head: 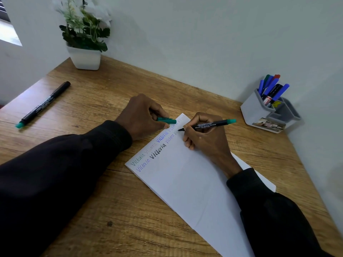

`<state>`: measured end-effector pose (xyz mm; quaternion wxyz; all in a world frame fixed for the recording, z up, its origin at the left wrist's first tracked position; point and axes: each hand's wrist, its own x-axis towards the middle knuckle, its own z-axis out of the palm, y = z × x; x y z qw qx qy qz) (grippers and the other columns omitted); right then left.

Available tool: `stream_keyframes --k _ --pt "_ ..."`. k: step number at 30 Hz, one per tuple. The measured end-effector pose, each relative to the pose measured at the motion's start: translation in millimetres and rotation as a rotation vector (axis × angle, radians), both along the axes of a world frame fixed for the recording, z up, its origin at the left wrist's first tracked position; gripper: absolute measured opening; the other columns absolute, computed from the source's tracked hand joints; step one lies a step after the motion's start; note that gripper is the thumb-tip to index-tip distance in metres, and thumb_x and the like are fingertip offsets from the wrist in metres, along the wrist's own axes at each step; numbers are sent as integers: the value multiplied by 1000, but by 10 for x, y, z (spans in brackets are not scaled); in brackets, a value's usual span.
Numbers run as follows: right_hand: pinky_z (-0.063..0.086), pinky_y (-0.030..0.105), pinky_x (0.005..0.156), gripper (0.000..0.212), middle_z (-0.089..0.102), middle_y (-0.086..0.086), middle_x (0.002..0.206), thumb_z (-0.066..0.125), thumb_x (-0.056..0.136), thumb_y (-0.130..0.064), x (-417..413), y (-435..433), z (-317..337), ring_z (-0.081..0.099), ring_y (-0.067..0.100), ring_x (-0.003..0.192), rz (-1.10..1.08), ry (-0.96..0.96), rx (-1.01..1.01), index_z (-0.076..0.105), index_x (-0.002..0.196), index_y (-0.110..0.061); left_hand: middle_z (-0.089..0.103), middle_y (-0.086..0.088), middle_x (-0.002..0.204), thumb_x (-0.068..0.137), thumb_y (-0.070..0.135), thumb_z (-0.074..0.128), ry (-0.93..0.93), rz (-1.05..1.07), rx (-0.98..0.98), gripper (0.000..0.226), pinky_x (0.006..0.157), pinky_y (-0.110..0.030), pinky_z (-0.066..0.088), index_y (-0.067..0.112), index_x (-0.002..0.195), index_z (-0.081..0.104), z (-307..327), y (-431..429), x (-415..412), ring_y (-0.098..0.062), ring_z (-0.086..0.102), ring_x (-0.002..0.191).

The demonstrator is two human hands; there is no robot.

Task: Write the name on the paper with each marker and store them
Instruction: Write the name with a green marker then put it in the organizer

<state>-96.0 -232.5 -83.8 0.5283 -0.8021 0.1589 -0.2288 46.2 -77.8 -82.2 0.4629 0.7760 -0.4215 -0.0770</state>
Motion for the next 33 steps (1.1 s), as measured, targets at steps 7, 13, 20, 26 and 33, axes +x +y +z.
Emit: stream_keyframes --k 7,13,20,26,33 --pt "47 28 41 14 67 25 61 65 85 11 11 -9 12 62 26 43 -15 34 -12 60 72 12 68 15 78 68 17 88 11 4 7 29 59 -8 50 17 94 77 1 -3 -1 0 62 65" --pt "47 29 40 17 65 25 59 62 86 15 7 2 -7 60 27 41 -11 -13 1 59 70 10 68 17 76 67 15 88 19 1 -8 28 57 -8 49 18 92 78 -10 -1 4 5 60 65" --pt "48 30 40 17 66 23 58 63 89 13 15 3 -19 61 27 41 -15 -28 -8 60 72 12 67 18 74 67 15 88 27 -1 -8 28 57 -9 50 17 93 78 -4 2 2 4 60 64" --pt "49 30 41 16 67 23 60 64 91 12 0 3 -4 63 28 43 -6 -23 -15 62 75 12 71 12 78 67 16 88 17 10 -1 28 59 -13 53 17 93 78 -5 -1 3 -6 65 68" --pt "47 28 40 15 67 25 60 66 84 11 10 0 18 62 26 42 -23 31 -27 59 71 12 72 11 79 68 17 88 28 13 12 28 59 -12 54 17 94 78 -3 -1 6 -8 66 69"
